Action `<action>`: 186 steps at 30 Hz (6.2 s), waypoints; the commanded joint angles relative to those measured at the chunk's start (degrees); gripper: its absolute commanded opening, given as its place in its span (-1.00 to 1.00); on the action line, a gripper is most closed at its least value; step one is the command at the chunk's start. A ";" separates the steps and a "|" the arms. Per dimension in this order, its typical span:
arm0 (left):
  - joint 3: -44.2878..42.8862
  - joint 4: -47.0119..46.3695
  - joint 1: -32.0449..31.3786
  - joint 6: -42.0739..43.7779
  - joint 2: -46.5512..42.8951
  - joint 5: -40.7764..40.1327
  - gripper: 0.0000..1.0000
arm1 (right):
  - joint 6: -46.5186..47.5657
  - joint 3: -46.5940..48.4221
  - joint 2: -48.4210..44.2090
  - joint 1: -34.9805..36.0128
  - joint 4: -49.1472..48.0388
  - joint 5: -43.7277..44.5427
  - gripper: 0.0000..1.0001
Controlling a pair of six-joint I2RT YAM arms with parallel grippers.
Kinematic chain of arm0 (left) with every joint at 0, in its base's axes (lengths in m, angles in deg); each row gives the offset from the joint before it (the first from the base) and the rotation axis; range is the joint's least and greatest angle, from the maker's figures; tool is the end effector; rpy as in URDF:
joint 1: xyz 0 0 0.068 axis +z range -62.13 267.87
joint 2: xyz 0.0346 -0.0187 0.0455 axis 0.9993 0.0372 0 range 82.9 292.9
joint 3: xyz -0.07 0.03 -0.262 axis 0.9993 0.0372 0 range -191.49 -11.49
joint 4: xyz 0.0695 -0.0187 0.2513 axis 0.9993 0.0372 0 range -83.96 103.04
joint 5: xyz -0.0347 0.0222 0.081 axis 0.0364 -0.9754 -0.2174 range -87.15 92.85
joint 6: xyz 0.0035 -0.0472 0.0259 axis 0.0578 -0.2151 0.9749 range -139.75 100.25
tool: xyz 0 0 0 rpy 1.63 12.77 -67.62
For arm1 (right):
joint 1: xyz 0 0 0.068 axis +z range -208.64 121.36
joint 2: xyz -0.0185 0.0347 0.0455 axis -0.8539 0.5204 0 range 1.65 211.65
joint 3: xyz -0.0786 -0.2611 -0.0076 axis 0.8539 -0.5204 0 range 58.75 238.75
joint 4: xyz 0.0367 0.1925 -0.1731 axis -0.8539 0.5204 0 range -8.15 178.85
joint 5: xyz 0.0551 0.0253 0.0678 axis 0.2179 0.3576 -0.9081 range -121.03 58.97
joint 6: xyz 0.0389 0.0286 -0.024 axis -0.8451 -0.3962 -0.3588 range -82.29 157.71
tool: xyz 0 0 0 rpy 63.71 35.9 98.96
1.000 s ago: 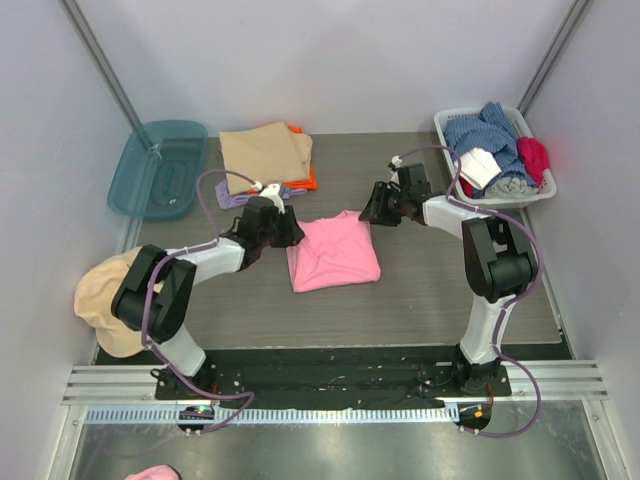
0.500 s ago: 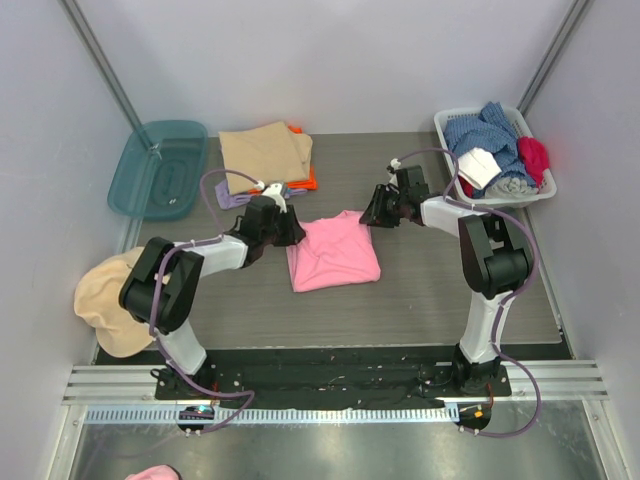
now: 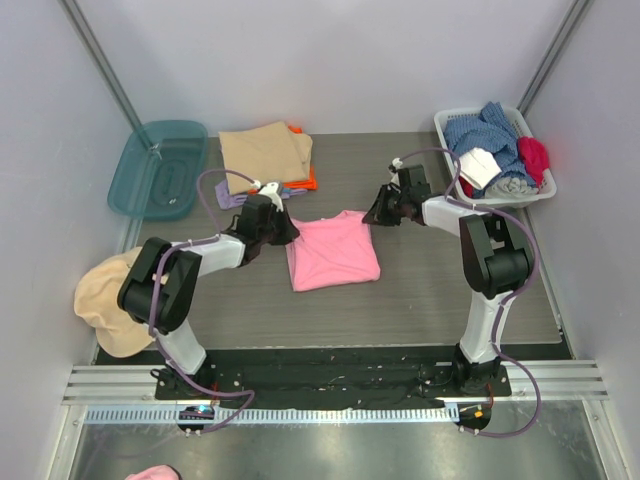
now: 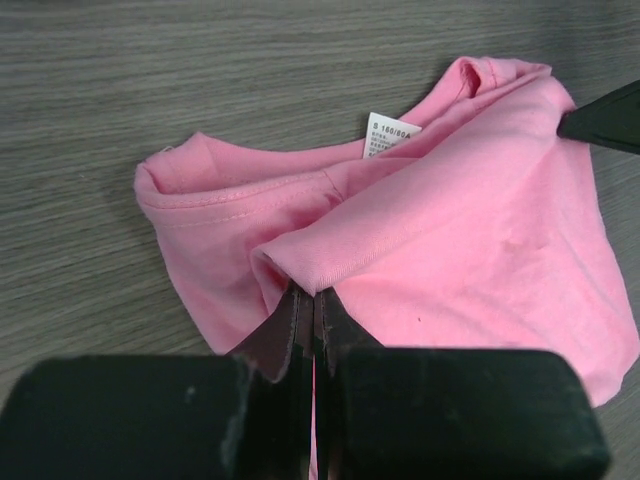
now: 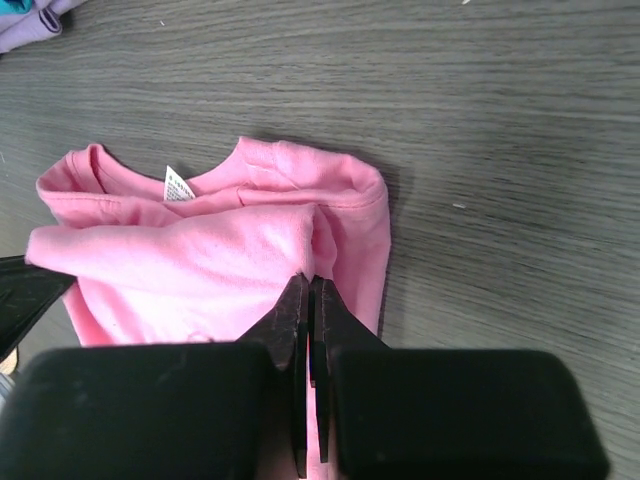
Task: Fold and stack the t-shirts
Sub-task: Fold the tshirt
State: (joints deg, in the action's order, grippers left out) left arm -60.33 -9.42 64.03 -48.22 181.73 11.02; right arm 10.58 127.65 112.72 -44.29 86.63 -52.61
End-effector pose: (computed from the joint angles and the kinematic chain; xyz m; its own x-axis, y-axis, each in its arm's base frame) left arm 0.3216 -0.1477 0.1634 -0.6976 -0.2076 -0.6857 0.1986 0.8636 -0.4635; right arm 0.3939 0.1144 0.1616 -0.8460 0.2213 -0.4851 -0.0988 0.8290 0.5505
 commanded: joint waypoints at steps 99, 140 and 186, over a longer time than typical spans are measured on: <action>21.24 15.29 6.87 -10.91 -36.42 -12.12 0.16 | 9.99 34.27 10.91 36.10 26.86 30.28 0.31; 22.82 8.79 6.78 -12.49 -32.21 -6.41 0.16 | 11.32 37.88 14.72 33.90 25.11 34.95 0.31; 17.46 -16.54 4.15 -14.78 -7.77 11.70 0.20 | 3.58 -5.01 -13.16 16.85 18.95 55.33 0.39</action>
State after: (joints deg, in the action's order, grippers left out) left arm -43.83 -28.37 68.42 -65.55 178.62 24.04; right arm 15.84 123.39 98.77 -26.02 106.71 -2.82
